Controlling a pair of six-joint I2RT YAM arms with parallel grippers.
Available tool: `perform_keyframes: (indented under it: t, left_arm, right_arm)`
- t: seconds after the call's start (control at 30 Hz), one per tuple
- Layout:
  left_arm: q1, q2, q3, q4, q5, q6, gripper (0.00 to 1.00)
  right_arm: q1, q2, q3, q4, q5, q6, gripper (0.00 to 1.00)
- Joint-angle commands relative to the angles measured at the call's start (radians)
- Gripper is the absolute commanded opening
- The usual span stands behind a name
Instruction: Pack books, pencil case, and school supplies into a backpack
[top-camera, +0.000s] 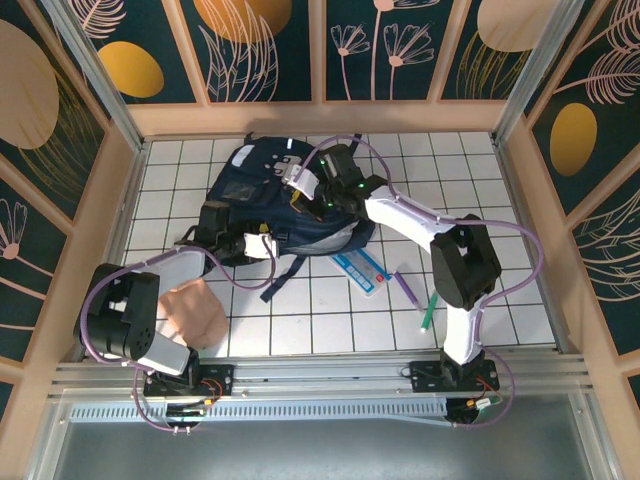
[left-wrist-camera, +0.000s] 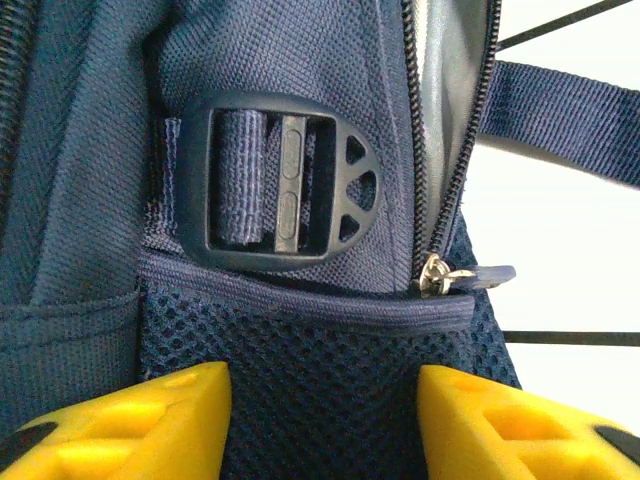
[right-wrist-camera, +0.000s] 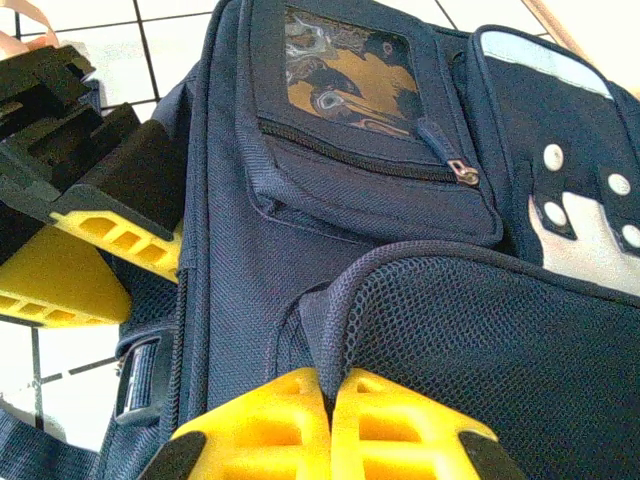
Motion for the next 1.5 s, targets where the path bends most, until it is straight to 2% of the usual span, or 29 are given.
perform_keyframes:
  t: [0.0, 0.07, 0.2, 0.27, 0.5, 0.83, 0.93, 1.0, 1.1, 1.27, 1.3, 1.37, 1.4, 1.47]
  left_arm:
    - [-0.003, -0.032, -0.026, 0.085, 0.013, -0.012, 0.54]
    - [-0.003, -0.089, -0.019, 0.084, 0.073, -0.051, 0.56]
    - [-0.003, -0.117, 0.155, -0.223, 0.224, -0.112, 0.55]
    - [-0.002, -0.119, 0.199, -0.295, 0.247, -0.110, 0.54]
    - [0.019, -0.119, 0.182, -0.194, 0.175, -0.141, 0.55]
    - [0.016, 0.002, 0.267, -0.281, 0.141, -0.043, 0.60]
    - [0.007, 0.022, 0.265, -0.216, 0.059, -0.080, 0.59]
    - [-0.002, 0.033, 0.259, -0.143, -0.009, -0.124, 0.56]
    - [-0.004, 0.064, 0.259, -0.069, -0.021, -0.182, 0.52]
    - [-0.044, 0.102, 0.250, -0.041, -0.076, -0.158, 0.44]
    - [-0.048, 0.102, 0.240, -0.020, -0.077, -0.163, 0.38]
    - [-0.054, 0.103, 0.244, -0.012, -0.092, -0.183, 0.10]
    - [-0.054, 0.104, 0.260, -0.010, -0.115, -0.225, 0.00]
    - [-0.054, 0.103, 0.289, -0.015, -0.168, -0.300, 0.00]
  right_arm:
    - [-0.024, -0.059, 0.018, 0.112, -0.110, 0.002, 0.00]
    - [-0.027, -0.062, 0.020, 0.096, -0.110, -0.024, 0.00]
    - [-0.029, -0.072, 0.002, 0.054, -0.140, -0.144, 0.00]
    - [-0.029, -0.084, -0.022, 0.069, -0.148, -0.183, 0.00]
    - [-0.031, -0.083, -0.018, 0.039, -0.158, -0.227, 0.00]
    - [-0.031, -0.081, -0.008, 0.048, -0.209, -0.197, 0.00]
    - [-0.031, -0.082, -0.006, 0.058, -0.219, -0.184, 0.00]
    - [-0.029, -0.083, -0.009, 0.072, -0.239, -0.166, 0.00]
    - [-0.025, -0.083, -0.026, 0.100, -0.260, -0.133, 0.00]
    - [-0.010, -0.077, -0.049, 0.125, -0.251, -0.118, 0.00]
    - [-0.009, -0.076, -0.049, 0.131, -0.249, -0.114, 0.00]
    - [-0.008, -0.072, -0.050, 0.140, -0.234, -0.105, 0.00]
    - [-0.008, -0.074, -0.052, 0.147, -0.223, -0.102, 0.00]
    - [-0.010, -0.082, -0.070, 0.176, -0.193, -0.088, 0.00]
